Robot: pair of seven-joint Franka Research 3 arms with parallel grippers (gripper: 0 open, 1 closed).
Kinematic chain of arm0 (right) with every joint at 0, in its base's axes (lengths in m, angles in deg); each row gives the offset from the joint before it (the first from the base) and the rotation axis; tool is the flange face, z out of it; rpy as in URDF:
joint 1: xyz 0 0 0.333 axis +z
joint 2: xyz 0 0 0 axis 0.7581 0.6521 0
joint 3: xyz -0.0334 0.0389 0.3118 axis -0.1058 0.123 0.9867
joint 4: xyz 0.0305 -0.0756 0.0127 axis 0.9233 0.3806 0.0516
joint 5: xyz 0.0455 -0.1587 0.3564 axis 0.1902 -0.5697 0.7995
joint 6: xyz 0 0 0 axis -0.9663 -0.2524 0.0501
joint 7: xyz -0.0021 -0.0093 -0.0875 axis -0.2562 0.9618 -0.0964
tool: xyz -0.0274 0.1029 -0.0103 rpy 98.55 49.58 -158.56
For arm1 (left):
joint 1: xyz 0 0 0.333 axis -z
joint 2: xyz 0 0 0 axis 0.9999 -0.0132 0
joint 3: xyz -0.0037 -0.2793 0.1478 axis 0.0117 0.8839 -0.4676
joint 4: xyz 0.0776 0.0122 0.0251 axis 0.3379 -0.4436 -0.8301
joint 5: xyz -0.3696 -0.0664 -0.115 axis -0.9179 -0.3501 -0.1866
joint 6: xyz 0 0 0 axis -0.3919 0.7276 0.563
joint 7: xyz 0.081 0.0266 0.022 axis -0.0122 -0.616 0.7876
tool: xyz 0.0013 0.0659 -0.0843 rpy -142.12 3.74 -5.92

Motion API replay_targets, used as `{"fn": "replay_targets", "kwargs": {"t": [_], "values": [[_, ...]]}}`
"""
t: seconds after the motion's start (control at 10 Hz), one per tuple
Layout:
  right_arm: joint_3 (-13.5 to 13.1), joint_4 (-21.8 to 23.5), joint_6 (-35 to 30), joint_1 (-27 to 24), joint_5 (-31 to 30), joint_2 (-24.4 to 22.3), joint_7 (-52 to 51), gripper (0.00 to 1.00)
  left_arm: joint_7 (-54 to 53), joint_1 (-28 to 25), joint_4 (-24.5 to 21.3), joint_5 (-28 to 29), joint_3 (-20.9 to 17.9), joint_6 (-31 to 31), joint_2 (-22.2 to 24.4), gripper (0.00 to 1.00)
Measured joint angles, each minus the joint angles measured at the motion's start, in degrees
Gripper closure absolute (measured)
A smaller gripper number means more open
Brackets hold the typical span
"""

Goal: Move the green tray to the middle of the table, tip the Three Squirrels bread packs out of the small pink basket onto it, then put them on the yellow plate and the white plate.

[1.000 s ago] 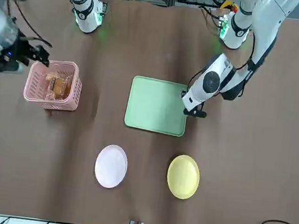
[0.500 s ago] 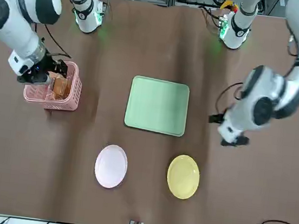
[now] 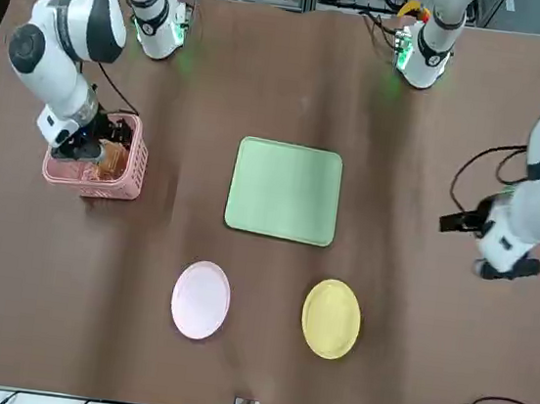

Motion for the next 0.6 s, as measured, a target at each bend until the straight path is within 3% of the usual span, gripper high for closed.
{"fn": "replay_targets", "kwargs": {"t": [0.3,0.6], "values": [[0.04,3.67,5.42,1.22,0.00,2.68,-0.11,0.08,-2.55,-2.22,2.12,-0.01,-0.05,0.04,0.84,0.00],[0.05,4.62,6.73,1.88,0.00,4.70,-0.14,0.24,-3.44,-6.25,2.69,-0.41,0.01,0.30,1.52,0.00]]}}
